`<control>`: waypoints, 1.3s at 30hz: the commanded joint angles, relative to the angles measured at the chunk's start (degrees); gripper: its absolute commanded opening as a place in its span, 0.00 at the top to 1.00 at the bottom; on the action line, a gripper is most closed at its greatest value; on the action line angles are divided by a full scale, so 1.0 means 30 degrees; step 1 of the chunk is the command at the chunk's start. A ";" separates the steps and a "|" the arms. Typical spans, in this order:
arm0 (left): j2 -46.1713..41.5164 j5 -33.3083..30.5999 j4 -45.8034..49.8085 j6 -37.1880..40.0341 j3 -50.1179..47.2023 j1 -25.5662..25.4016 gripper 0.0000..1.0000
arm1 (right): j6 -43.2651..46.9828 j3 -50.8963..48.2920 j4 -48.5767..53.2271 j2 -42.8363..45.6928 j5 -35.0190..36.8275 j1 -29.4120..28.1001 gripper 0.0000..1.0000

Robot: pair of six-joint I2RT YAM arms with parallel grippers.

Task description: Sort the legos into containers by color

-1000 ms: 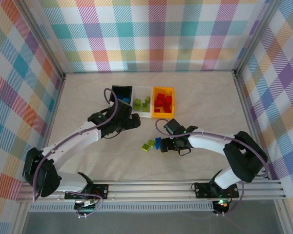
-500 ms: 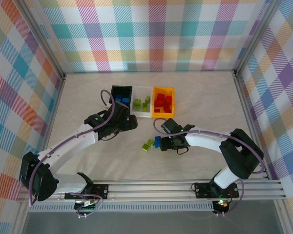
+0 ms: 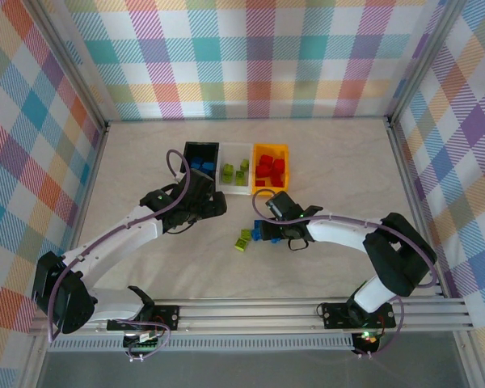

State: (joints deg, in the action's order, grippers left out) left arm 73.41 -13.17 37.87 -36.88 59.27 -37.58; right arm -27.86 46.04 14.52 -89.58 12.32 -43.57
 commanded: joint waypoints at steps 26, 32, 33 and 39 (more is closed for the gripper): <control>-0.0561 -0.0335 0.0744 -0.0305 -0.0790 0.0419 0.00 | 0.0325 -0.0202 0.1318 -0.0333 -0.1464 0.0022 0.23; -0.0511 -0.0310 0.0678 -0.0378 -0.0843 0.0458 0.00 | 0.0489 -0.0160 0.1163 -0.0159 -0.1266 0.0022 0.33; -0.0528 -0.0334 0.0715 -0.0389 -0.0858 0.0457 0.00 | 0.0518 -0.0119 0.1153 -0.0064 -0.1264 0.0037 0.35; -0.1126 -0.0904 0.1501 -0.0330 -0.0910 0.0516 0.00 | 0.1572 0.1257 0.2192 0.1546 -0.1737 -0.0005 0.44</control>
State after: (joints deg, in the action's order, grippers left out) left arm 72.62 -13.85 39.35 -37.10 57.45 -36.60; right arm -25.39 46.17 19.33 -88.75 8.73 -43.53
